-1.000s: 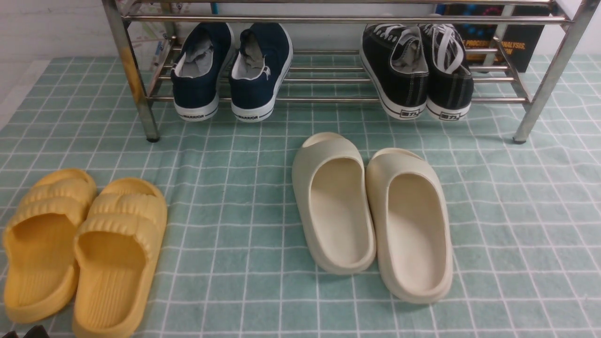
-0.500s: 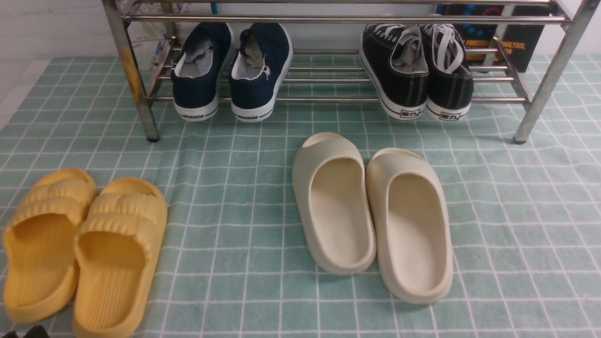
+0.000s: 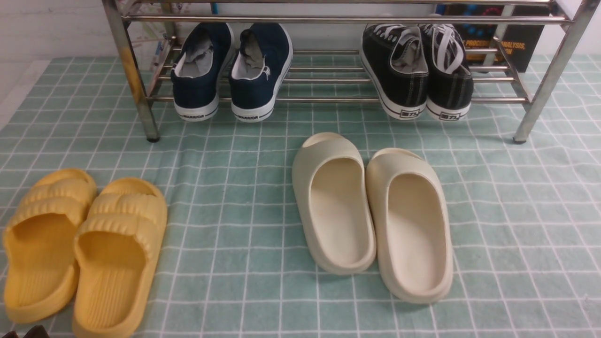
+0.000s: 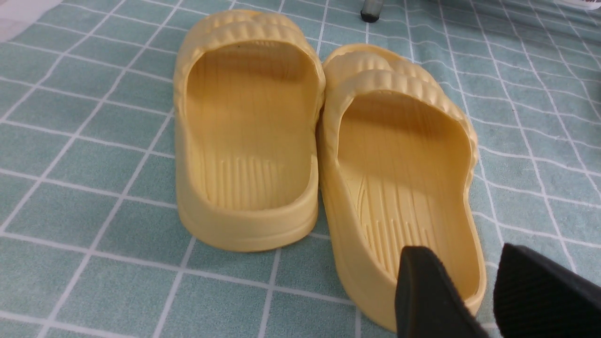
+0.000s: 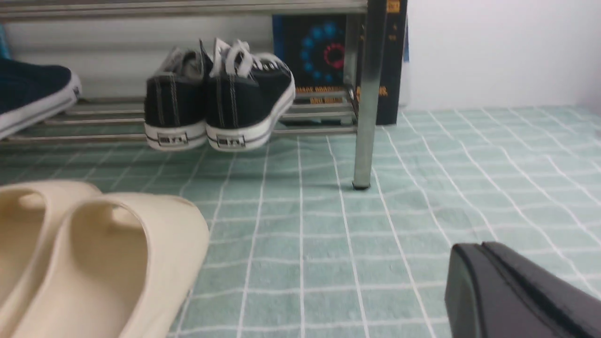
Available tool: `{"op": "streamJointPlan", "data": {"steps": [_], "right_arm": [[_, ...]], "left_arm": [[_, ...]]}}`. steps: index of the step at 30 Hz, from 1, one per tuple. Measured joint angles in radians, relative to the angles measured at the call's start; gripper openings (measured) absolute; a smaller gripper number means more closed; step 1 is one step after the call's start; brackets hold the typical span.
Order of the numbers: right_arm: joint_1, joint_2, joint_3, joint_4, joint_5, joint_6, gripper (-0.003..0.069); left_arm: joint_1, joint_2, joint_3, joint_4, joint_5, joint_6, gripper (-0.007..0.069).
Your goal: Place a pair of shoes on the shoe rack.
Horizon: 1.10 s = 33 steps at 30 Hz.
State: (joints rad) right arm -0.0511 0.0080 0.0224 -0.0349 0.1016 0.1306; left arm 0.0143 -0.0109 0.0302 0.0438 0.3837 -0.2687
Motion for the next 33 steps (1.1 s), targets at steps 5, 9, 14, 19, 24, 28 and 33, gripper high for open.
{"op": "streamJointPlan", "data": {"steps": [5, 9, 14, 19, 24, 28, 33], "right_arm": [[-0.033, -0.018, 0.003, -0.005, 0.154, 0.039, -0.0003], [-0.050, -0.018, 0.003, -0.008, 0.233, 0.044, -0.0003], [-0.033, -0.018, -0.001, -0.008, 0.260, 0.044, -0.0003], [-0.011, -0.018, -0.005, -0.008, 0.279, 0.044, -0.0003], [-0.008, -0.018, -0.005, -0.008, 0.280, 0.044, -0.0003], [-0.008, -0.018, -0.006, -0.008, 0.281, 0.044, -0.0003], [-0.008, -0.018, -0.006, -0.008, 0.283, 0.044, -0.0002]], "left_arm": [[0.000, 0.000, 0.000, 0.000, 0.000, 0.000, 0.0239], [0.000, 0.000, 0.000, 0.000, 0.001, 0.000, 0.0239], [0.000, 0.000, 0.000, 0.000, 0.001, 0.000, 0.0239], [0.000, 0.000, 0.000, 0.000, 0.001, 0.000, 0.0239], [0.000, 0.000, 0.000, 0.000, 0.001, 0.000, 0.0239], [0.000, 0.000, 0.000, 0.000, 0.001, 0.000, 0.0239], [0.000, 0.000, 0.000, 0.000, 0.001, 0.000, 0.0239]]}}
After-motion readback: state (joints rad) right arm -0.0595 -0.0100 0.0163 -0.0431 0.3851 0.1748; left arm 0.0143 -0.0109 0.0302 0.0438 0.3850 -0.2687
